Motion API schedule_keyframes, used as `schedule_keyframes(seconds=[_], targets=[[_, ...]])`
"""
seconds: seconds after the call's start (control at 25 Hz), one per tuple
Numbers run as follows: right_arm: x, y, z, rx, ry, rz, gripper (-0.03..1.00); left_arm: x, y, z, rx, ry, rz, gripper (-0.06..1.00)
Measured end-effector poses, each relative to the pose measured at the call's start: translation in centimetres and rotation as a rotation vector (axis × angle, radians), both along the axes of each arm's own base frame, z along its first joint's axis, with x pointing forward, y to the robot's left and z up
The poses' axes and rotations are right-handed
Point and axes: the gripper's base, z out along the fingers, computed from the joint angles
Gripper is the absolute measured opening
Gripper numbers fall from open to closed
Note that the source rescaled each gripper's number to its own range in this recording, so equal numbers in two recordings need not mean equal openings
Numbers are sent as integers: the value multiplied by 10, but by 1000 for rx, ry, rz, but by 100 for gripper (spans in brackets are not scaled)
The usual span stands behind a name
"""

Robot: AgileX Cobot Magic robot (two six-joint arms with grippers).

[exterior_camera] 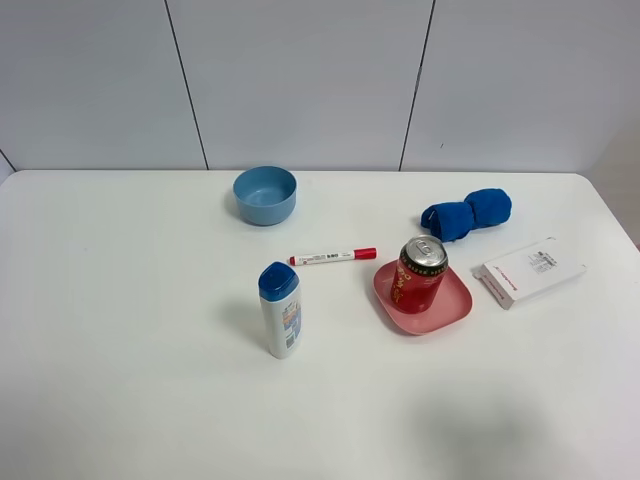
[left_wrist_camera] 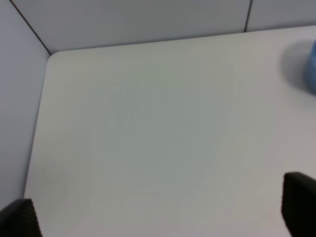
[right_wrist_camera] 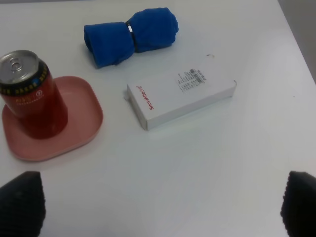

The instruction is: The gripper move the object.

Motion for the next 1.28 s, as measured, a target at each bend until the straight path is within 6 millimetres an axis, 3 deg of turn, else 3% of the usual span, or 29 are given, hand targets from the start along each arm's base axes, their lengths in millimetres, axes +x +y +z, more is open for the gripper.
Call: schedule_keyframes(seconds=[0.32,0.56,0.8,1.28], targets=[[0,0,0,0,0,0,100,-90,-18,-55,-16,-134,-10,99],[0,0,0,0,0,0,100,-139,-27,-84,-7,-269,-12,100],[0,0,0,0,0,0,100,-159,-30,-108,-30,-274,-3,100],[0,0,0,0,-1,0,100,-163,-30,-129,-43,-157,5,100]])
